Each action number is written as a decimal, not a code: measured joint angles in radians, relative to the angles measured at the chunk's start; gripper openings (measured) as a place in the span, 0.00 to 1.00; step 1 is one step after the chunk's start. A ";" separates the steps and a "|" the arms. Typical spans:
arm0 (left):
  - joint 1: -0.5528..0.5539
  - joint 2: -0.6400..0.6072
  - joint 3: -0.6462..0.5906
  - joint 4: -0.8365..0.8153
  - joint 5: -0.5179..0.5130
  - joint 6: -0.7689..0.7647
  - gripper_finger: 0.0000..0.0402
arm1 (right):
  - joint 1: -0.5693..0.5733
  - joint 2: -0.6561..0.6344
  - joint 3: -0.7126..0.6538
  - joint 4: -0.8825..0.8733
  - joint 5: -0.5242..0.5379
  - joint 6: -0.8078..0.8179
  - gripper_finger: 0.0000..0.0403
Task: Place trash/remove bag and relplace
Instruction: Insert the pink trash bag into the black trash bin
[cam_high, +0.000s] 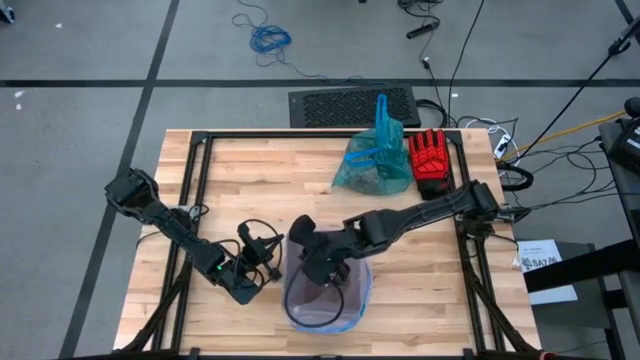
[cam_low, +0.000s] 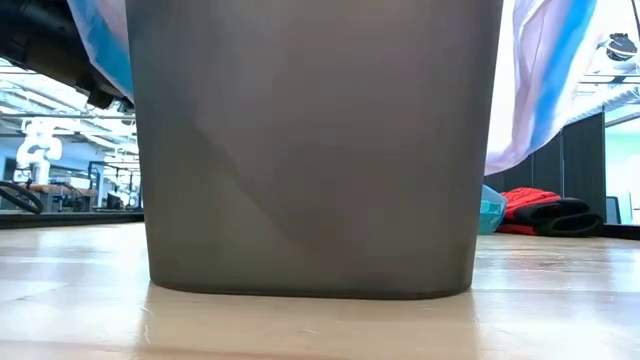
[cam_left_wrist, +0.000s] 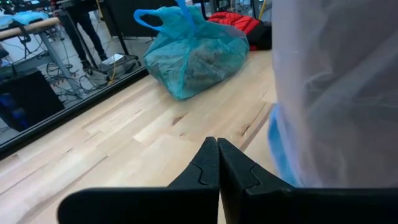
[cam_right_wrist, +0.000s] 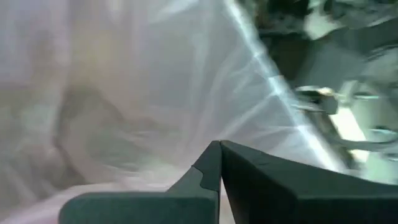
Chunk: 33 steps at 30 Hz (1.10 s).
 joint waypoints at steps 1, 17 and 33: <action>0.000 0.000 0.000 0.000 0.000 0.000 0.00 | 0.007 0.000 0.013 0.001 0.030 -0.017 0.00; 0.000 0.000 -0.001 0.000 0.000 -0.002 0.00 | 0.011 0.024 -0.092 0.078 0.139 -0.049 0.00; 0.000 0.000 -0.001 -0.001 0.001 -0.001 0.00 | 0.051 -0.029 -0.036 0.032 0.195 -0.101 0.00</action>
